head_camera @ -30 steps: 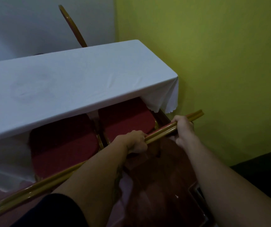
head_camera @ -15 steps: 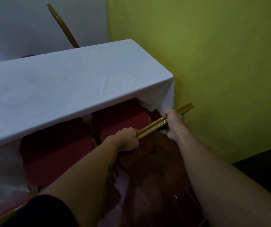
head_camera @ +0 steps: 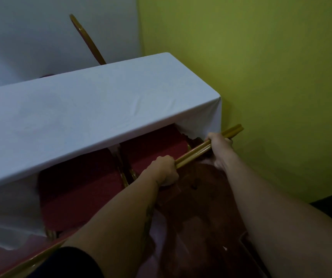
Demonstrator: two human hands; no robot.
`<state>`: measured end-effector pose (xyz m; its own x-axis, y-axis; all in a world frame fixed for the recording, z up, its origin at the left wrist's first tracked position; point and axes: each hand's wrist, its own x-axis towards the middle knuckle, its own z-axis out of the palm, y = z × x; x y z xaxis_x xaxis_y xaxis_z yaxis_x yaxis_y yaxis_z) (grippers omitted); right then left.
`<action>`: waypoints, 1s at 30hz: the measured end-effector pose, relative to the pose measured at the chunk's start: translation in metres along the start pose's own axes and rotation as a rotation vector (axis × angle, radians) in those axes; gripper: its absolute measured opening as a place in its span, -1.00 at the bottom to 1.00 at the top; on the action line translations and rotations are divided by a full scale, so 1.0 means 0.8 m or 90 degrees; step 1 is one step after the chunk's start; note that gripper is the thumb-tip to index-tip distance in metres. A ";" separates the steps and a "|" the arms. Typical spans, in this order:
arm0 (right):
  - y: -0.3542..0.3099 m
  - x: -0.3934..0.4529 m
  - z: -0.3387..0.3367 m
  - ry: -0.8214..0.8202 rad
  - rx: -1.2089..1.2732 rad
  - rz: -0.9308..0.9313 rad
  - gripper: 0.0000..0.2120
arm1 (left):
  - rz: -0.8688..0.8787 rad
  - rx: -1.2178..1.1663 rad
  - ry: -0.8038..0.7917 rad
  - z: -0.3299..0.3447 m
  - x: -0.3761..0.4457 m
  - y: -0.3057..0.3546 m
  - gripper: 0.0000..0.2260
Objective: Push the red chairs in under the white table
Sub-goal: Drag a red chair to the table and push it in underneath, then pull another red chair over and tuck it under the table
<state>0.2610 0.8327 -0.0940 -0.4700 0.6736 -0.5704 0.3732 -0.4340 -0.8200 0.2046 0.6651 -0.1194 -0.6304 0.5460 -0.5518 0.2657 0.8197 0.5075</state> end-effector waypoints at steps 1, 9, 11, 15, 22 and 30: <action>-0.003 -0.004 -0.001 0.009 -0.035 0.004 -0.41 | 0.002 0.009 0.006 -0.003 -0.006 -0.001 -0.64; -0.032 -0.087 0.024 0.237 -0.729 -0.281 -0.17 | 0.032 0.052 0.048 -0.082 -0.103 -0.074 -0.51; -0.036 -0.118 0.052 0.177 -0.766 -0.306 -0.30 | 0.033 0.049 0.075 -0.110 -0.137 -0.110 -0.52; -0.023 -0.190 0.136 0.016 -0.761 -0.376 -0.51 | 0.014 0.047 0.138 -0.168 -0.216 -0.203 -0.53; 0.051 -0.317 0.349 -0.183 -0.702 -0.447 -0.62 | -0.059 0.000 0.235 -0.271 -0.353 -0.430 -0.52; 0.130 -0.451 0.587 -0.341 -0.653 -0.514 -0.79 | -0.109 -0.034 0.310 -0.381 -0.490 -0.659 -0.50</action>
<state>0.0937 0.2635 0.0041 -0.9875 0.1174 -0.1052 0.1576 0.7357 -0.6587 0.0891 -0.0341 0.0309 -0.9314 0.2501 -0.2644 0.0991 0.8733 0.4769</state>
